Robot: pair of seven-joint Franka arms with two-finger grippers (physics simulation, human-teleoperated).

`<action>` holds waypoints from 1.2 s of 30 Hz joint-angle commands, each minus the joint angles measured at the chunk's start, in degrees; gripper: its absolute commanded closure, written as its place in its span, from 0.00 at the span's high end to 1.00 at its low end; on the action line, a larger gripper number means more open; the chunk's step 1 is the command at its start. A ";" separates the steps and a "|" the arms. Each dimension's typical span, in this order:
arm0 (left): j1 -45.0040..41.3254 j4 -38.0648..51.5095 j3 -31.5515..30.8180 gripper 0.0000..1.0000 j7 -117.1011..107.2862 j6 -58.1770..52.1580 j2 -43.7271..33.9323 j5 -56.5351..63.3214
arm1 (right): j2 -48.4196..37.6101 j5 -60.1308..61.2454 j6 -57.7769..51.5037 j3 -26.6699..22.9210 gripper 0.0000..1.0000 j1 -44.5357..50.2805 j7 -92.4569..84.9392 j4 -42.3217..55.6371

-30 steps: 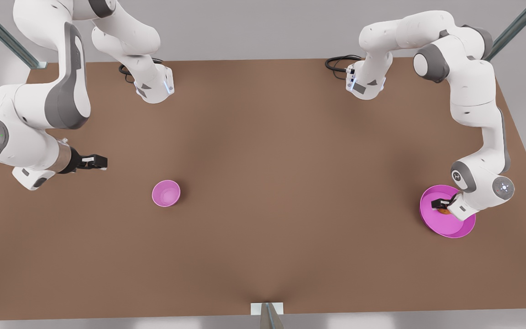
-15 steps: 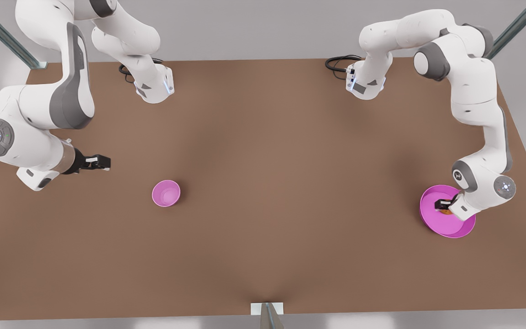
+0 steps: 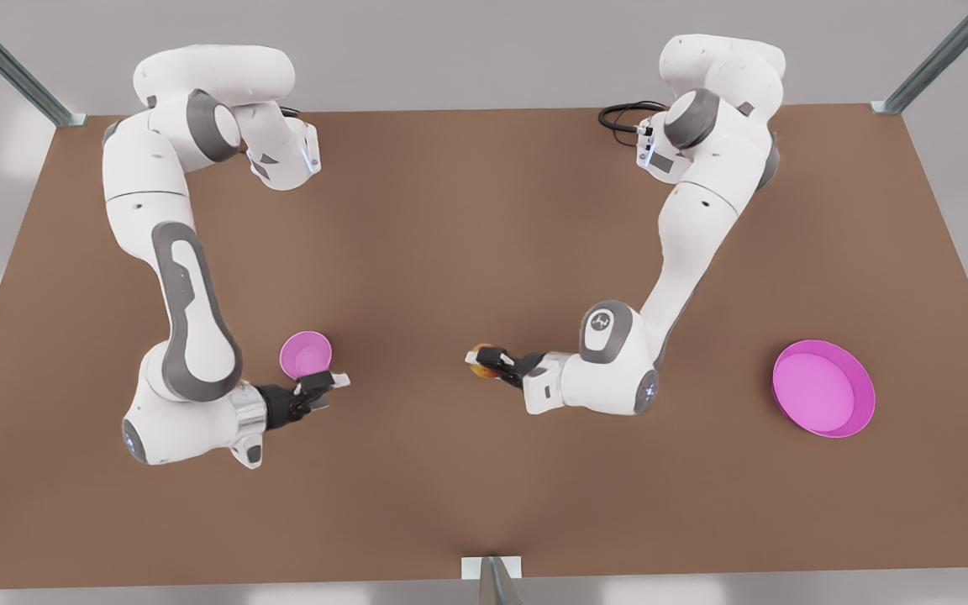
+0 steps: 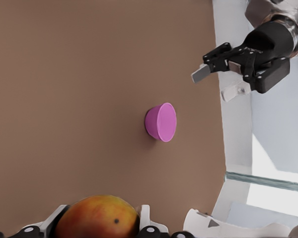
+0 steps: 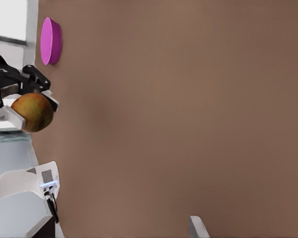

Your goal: Use the left arm to pick up the apple from the plate, transfer it to the gripper of the right arm, and then use the right arm to place it into the bowl

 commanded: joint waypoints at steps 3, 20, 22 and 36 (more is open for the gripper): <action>-1.40 4.62 -2.92 0.64 -32.48 6.88 5.10 -9.92 | 1.09 7.61 20.93 3.00 1.00 -0.62 -70.30 0.07; -1.14 4.62 -2.83 0.64 4.26 7.76 6.51 -17.83 | 0.82 27.21 33.42 17.85 1.00 -5.01 -99.22 -15.58; -1.14 4.53 -2.83 0.64 4.18 8.20 6.68 -17.83 | 0.91 28.62 33.42 18.99 1.00 -5.45 -100.98 -16.46; -1.84 4.62 -2.83 0.64 4.88 13.82 7.30 -17.92 | 0.74 33.90 33.33 24.35 1.00 -8.79 -107.93 -23.05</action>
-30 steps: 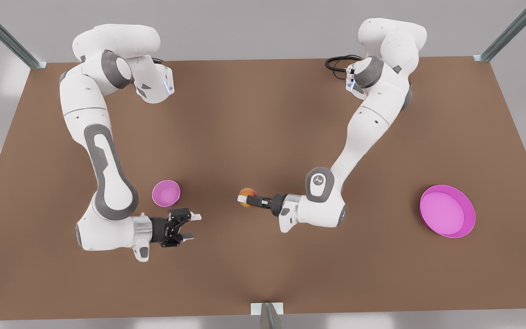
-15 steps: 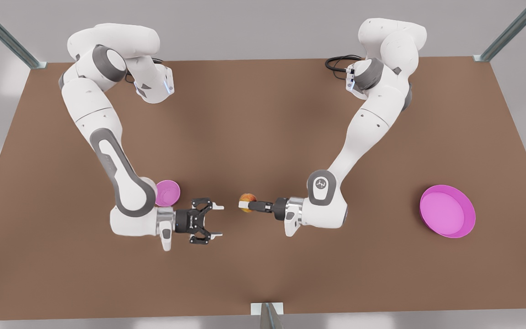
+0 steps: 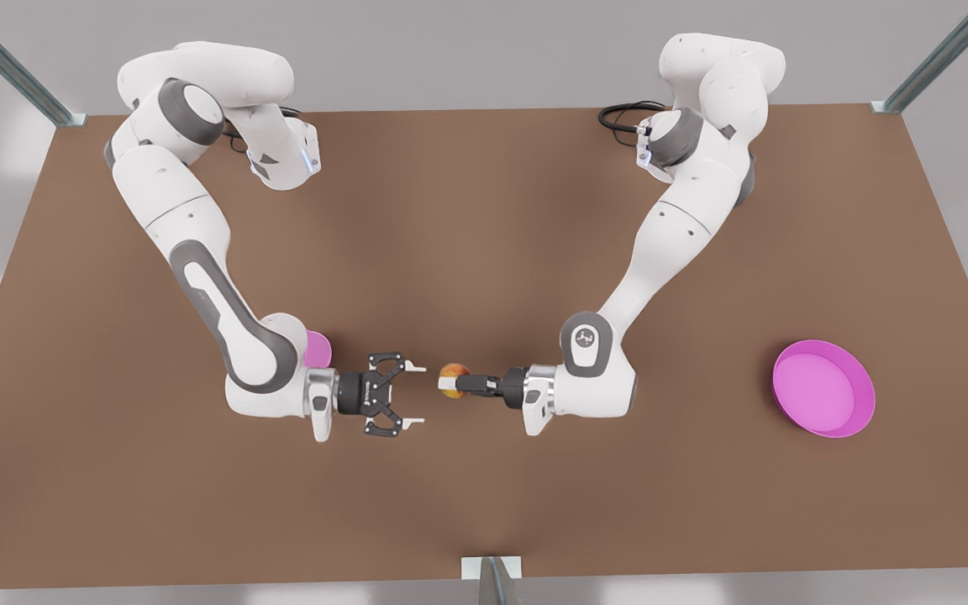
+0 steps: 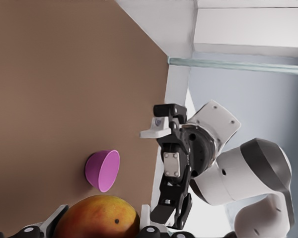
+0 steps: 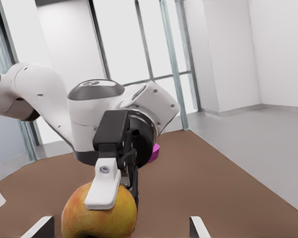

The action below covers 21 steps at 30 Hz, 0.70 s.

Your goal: Use the left arm to pick up the apple from the plate, transfer it to the gripper of the right arm, and then use the right arm to place it into the bowl

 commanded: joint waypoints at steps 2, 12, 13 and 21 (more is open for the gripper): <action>-0.35 0.11 -0.04 0.64 4.77 3.13 0.08 -0.64 | -0.13 0.26 0.24 0.75 1.00 -0.76 -21.34 -0.84; -0.44 0.11 -0.31 0.65 4.24 3.74 -0.01 -0.90 | 1.98 2.46 0.95 1.46 1.00 0.29 -21.61 -0.76; -0.44 0.11 -0.31 0.65 4.24 3.83 -0.01 -0.90 | 2.68 2.63 1.21 1.46 1.00 0.47 -21.61 -0.49; -0.88 0.11 -0.31 0.65 4.33 4.89 0.08 -0.90 | 4.09 3.69 1.74 1.81 1.00 1.78 -21.61 -0.23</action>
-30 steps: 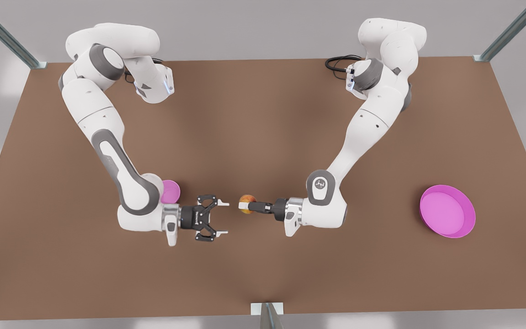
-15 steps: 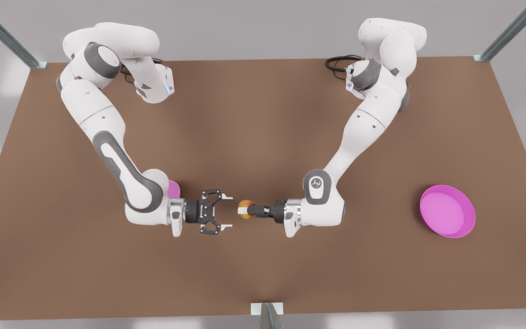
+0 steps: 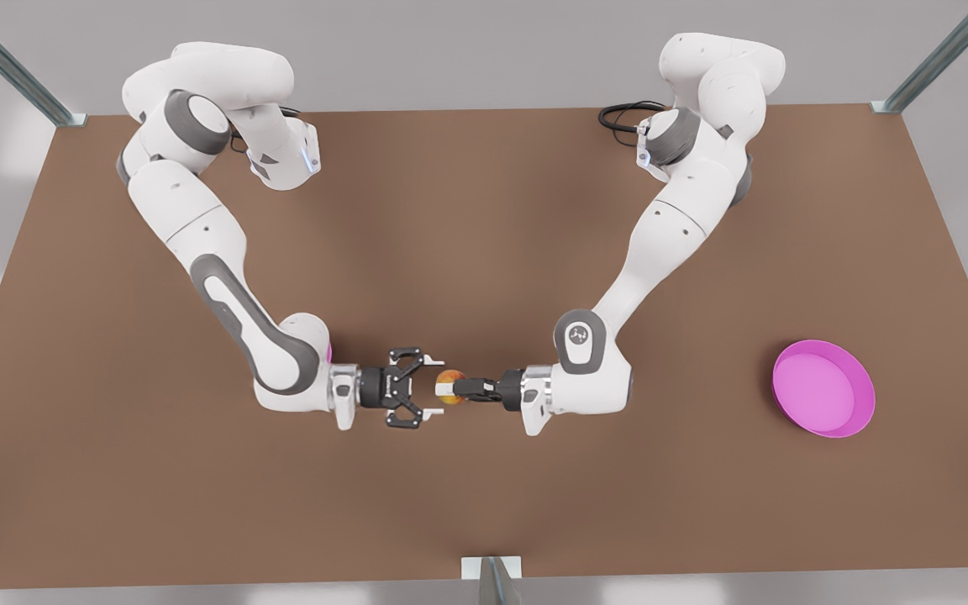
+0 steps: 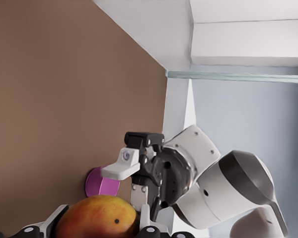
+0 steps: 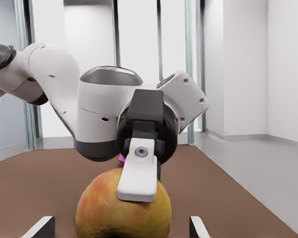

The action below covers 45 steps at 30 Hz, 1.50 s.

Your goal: Use the left arm to pick up the apple from the plate, transfer it to the gripper of the right arm, and then use the right arm to place it into the bowl

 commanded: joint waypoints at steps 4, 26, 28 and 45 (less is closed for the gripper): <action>-0.02 0.02 -0.04 0.65 2.59 0.37 -0.11 -0.56 | 0.80 0.49 1.55 0.48 1.00 0.73 -6.59 0.51; -0.02 0.02 -0.04 1.00 2.85 0.37 -0.11 -0.56 | 2.65 1.64 3.04 1.80 0.62 2.14 -6.50 2.62; -0.02 0.02 -0.04 1.00 2.76 0.37 -0.11 -0.56 | 2.65 1.64 2.87 1.89 0.62 1.88 -6.41 2.53; 5.92 -39.81 30.21 1.00 -20.71 -35.27 -56.84 60.20 | -6.93 -80.70 -21.30 -4.44 0.63 -16.58 16.27 5.17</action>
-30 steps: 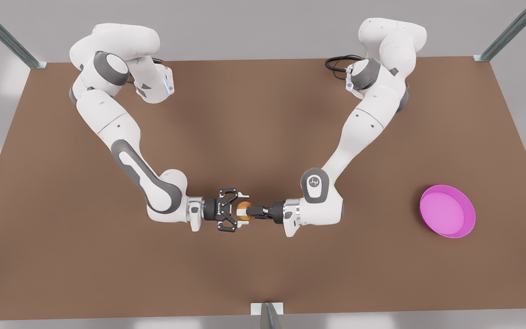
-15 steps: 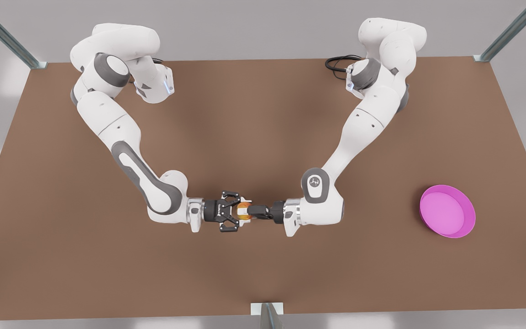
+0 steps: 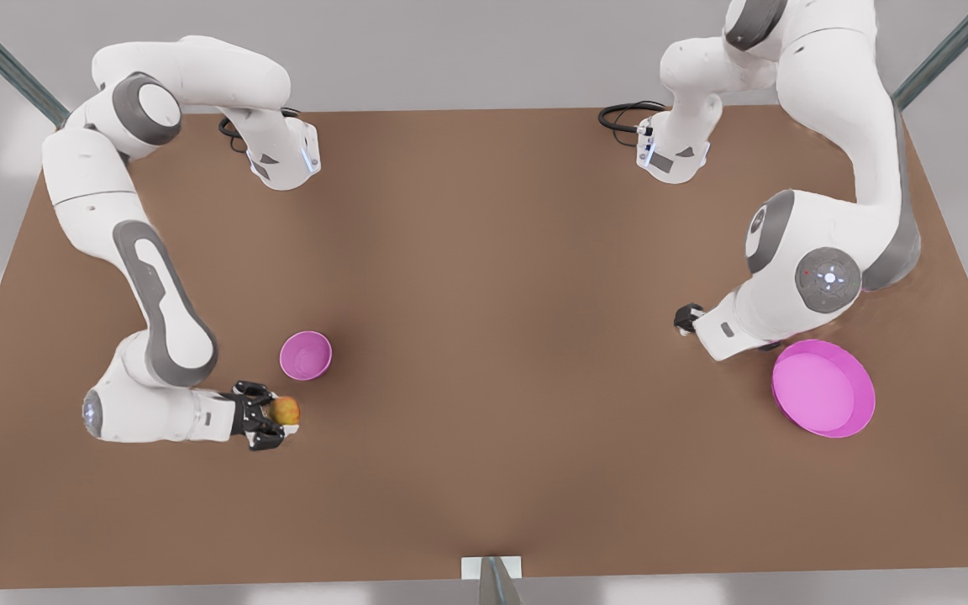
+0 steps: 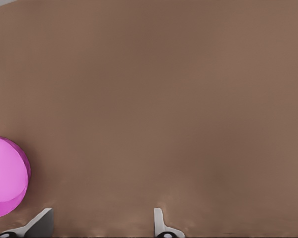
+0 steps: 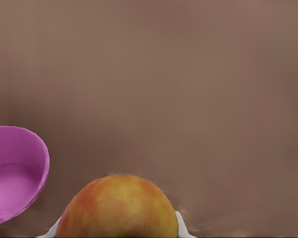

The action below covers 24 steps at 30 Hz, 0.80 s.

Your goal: Use the left arm to pick up the apple from the plate, transfer it to the gripper of the right arm, and then use the right arm to place it into the bowl

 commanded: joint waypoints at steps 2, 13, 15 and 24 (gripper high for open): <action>-5.61 -6.17 8.67 1.00 -14.51 0.12 -5.66 0.31 | -1.64 -20.32 -9.75 0.02 0.63 -1.69 10.39 -0.27; -6.58 4.29 5.85 1.00 -14.68 -7.97 -1.79 0.04 | -17.20 -12.24 6.33 -15.45 0.64 13.60 12.23 -18.73; -6.58 4.29 5.85 1.00 -14.60 -7.97 -1.79 0.13 | -19.30 -11.02 9.66 -15.71 0.64 14.13 12.32 -22.94; -6.67 4.29 5.77 1.00 -14.51 -7.97 -1.70 0.31 | -21.33 -8.81 19.95 -18.18 0.64 18.70 17.16 -31.56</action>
